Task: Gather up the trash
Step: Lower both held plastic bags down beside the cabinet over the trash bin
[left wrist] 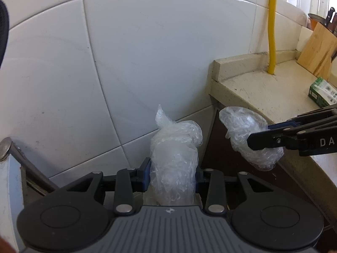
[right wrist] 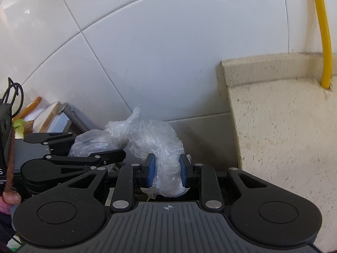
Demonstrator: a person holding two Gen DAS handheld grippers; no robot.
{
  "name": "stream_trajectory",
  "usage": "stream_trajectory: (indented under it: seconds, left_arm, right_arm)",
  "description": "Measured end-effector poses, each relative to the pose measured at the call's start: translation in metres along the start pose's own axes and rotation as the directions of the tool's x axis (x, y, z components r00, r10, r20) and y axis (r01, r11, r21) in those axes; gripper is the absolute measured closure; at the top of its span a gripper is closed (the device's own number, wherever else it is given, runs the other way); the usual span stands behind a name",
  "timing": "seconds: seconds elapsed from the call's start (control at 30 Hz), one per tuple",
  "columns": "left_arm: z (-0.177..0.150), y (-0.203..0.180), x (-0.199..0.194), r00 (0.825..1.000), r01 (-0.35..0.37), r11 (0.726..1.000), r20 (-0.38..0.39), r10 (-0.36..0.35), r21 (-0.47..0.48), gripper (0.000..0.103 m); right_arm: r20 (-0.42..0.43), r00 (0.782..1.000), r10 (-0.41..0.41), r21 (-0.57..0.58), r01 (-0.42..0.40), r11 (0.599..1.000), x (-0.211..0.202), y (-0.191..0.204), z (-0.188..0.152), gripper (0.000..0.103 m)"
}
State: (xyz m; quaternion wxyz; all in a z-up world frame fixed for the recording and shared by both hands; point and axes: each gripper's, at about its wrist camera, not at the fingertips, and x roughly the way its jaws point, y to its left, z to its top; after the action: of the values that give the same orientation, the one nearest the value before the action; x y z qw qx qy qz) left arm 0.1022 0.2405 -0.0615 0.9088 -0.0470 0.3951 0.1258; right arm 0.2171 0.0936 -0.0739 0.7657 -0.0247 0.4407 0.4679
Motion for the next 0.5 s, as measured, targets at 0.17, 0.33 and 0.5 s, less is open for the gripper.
stream_trajectory:
  seconds: [0.17, 0.33, 0.5]
  left_arm:
    - [-0.002, 0.0, 0.005, 1.0, 0.015, 1.0, -0.004, -0.015, 0.01, 0.069]
    - [-0.005, 0.002, 0.006, 1.0, 0.029, 1.0, -0.011, -0.029, 0.005, 0.069]
    - [-0.009, -0.003, 0.012, 0.998, 0.04, 0.999, -0.055, -0.038, 0.034, 0.069]
  right_arm:
    - [-0.026, 1.0, 0.001, 0.012, -0.001, 1.0, 0.011, -0.004, -0.011, 0.072]
    - [-0.013, 1.0, -0.001, 0.011, 0.001, 1.0, 0.014, -0.007, -0.018, 0.072]
    - [0.019, 1.0, 0.0, 0.029, 0.0, 1.0, 0.014, -0.013, -0.019, 0.072]
